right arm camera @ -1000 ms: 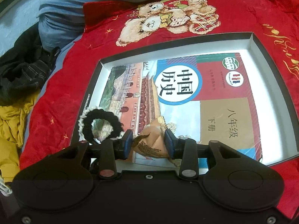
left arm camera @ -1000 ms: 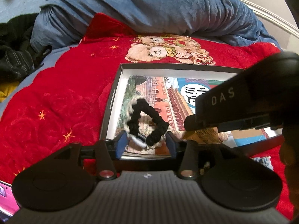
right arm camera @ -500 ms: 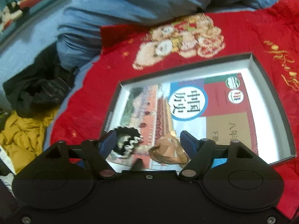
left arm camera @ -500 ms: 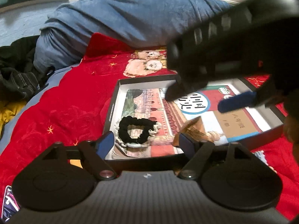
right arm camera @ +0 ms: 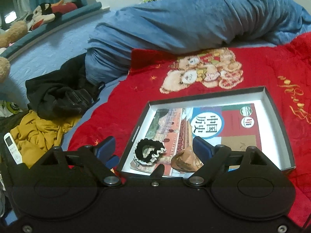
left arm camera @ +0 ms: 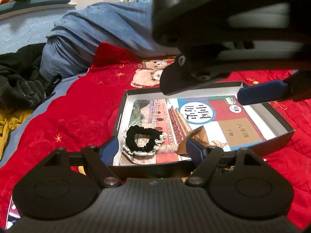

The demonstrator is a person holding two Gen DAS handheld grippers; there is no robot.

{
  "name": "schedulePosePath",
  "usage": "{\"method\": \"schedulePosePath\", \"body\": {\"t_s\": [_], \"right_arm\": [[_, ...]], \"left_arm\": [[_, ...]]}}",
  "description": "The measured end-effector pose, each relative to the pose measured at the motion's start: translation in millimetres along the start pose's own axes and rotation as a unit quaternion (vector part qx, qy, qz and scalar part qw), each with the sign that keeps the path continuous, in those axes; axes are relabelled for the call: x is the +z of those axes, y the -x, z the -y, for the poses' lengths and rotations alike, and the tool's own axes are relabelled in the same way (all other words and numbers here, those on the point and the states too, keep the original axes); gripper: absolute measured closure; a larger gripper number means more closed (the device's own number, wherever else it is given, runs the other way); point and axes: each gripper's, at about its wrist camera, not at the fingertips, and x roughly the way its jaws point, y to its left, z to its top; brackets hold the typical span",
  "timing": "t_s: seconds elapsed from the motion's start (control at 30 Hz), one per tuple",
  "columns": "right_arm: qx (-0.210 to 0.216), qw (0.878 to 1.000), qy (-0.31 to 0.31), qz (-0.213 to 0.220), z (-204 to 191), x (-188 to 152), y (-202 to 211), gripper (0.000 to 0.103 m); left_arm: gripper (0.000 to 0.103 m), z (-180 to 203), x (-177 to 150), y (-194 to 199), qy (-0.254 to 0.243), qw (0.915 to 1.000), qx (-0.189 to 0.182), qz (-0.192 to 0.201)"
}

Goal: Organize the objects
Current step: 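Withdraw both open tools from the box back toward the pile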

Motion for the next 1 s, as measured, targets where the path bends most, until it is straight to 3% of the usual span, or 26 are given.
{"method": "schedulePosePath", "body": {"t_s": [0.6,0.8,1.0], "right_arm": [[-0.038,0.998,-0.018,0.037,11,-3,36,0.012],[-0.064,0.996,-0.044,0.051,25,-22,61,0.011],[-0.073,0.996,-0.039,0.029,37,-44,73,0.011]], "left_arm": [[0.018,-7,5,14,0.025,0.9996,-0.003,0.012],[0.018,5,-2,33,0.020,0.9996,-0.010,0.015],[0.016,19,-13,57,0.027,0.9993,-0.023,0.013]]}}
